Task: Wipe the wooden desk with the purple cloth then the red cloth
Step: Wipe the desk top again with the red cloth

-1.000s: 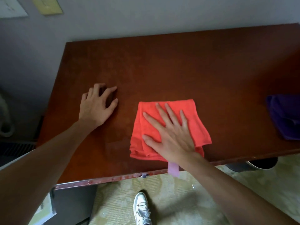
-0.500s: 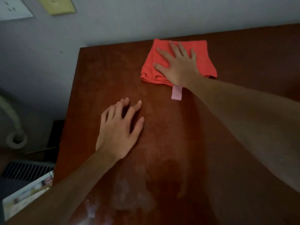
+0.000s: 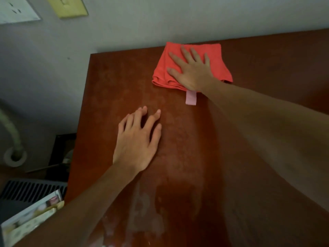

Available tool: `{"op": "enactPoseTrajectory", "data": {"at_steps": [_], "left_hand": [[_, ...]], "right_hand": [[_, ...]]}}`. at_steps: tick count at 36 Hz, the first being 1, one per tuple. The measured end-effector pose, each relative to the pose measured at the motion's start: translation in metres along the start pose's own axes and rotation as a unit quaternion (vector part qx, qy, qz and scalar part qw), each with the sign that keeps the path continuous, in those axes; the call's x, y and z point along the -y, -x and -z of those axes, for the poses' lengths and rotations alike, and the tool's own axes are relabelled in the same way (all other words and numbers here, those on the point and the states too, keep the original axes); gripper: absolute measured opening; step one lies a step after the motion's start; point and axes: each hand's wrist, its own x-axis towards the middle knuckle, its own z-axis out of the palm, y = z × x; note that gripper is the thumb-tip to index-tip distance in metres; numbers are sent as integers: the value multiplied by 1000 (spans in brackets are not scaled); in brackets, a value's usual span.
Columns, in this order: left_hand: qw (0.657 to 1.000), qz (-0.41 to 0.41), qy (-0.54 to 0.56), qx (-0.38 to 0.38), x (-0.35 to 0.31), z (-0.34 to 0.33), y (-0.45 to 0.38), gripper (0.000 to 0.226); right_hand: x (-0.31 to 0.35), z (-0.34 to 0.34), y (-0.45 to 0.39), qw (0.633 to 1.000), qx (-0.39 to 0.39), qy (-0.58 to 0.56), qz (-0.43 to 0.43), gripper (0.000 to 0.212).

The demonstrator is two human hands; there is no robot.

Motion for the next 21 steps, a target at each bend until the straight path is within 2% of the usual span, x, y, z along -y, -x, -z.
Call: {"op": "enactPoseTrajectory", "data": {"at_steps": [3, 6, 10, 13, 17, 21], "left_hand": [[999, -1, 31, -22, 1, 0, -1, 43], [995, 7, 61, -78, 0, 6, -2, 34], [987, 62, 71, -129, 5, 10, 3, 33], [991, 69, 50, -106, 11, 12, 21, 32], [996, 44, 9, -79, 23, 21, 49, 30], [997, 45, -14, -62, 31, 29, 61, 34]], "right_hand": [[11, -1, 42, 1000, 2, -5, 15, 65], [24, 1, 101, 1000, 14, -16, 22, 66], [46, 1, 192, 999, 24, -25, 38, 70], [60, 2, 266, 998, 27, -19, 50, 75], [78, 2, 354, 998, 12, -16, 67, 70], [87, 0, 394, 997, 17, -16, 75, 70]]}}
